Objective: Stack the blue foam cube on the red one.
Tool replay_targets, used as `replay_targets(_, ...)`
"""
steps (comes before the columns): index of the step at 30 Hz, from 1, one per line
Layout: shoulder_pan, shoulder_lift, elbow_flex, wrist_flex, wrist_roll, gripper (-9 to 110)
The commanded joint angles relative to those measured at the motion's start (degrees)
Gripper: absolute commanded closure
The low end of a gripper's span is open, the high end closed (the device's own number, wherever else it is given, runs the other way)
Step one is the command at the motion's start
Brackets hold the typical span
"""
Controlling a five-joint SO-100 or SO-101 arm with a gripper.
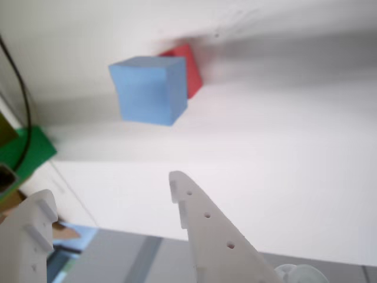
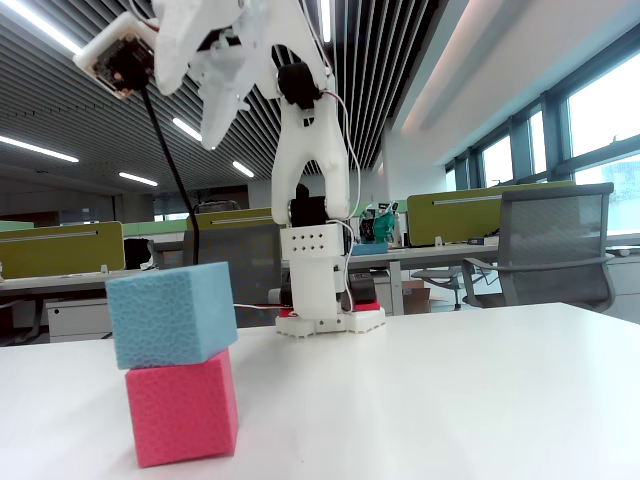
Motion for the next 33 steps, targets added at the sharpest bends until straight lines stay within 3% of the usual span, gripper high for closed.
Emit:
replay_targets(1,2.11,10.9,9.84,-4.92,0.62,81)
replay_targets(15,5.62,48.6,65.92,-33.75,1.23,88)
replay_targets(24,0.44,68.03,83.76,-37.71,1.23,88)
replay_targets(33,-1.76,76.73,89.12,-34.72,0.97,88)
